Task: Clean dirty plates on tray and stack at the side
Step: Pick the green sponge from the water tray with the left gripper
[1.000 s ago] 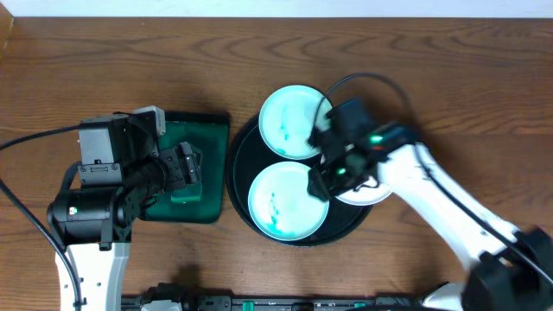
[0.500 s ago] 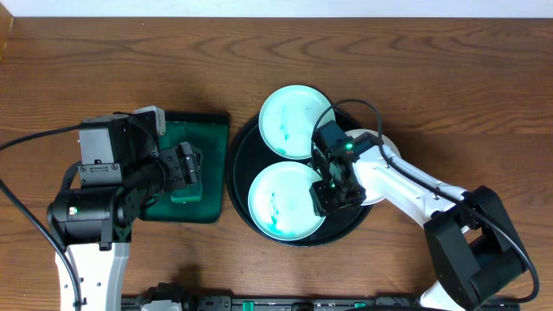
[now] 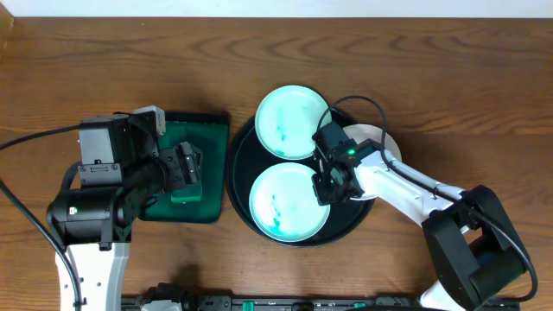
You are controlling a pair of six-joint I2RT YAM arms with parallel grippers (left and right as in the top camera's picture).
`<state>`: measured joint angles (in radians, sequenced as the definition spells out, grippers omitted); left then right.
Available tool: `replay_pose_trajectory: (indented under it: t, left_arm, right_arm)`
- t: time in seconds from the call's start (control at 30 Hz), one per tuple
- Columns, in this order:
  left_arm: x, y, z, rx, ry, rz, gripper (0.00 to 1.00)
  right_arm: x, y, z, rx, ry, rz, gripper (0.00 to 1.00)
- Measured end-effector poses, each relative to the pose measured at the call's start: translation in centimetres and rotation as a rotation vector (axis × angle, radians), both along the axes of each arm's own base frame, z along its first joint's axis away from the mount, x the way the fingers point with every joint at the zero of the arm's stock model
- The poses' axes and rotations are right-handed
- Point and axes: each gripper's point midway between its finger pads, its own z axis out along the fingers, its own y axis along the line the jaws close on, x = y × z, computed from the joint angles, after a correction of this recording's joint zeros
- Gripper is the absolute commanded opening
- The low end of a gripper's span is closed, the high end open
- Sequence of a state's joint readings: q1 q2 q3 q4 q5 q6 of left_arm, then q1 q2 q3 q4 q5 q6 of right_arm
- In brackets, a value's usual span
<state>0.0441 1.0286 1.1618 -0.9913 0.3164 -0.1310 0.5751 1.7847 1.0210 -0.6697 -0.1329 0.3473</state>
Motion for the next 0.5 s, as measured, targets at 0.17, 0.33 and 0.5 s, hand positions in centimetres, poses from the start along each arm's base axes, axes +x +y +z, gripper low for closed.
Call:
replay_pose_trajectory:
  t: [0.17,0.33,0.5]
  left_arm:
    - [0.0,0.0,0.0,0.0,0.0,0.0,0.78]
    - [0.2,0.0,-0.6,-0.001,0.025,0.001,0.73]
    - [0.7,1.1,-3.5,0.021,0.163,0.078,0.66]
  right_arm:
    - [2.3,0.5,0.3,0.031,-0.084,-0.042,0.01]
    - [3.6,-0.4,0.4,0.03,-0.108,-0.104,0.01]
    - [3.7,-0.7,0.4,0.018,-0.115,-0.109,0.01]
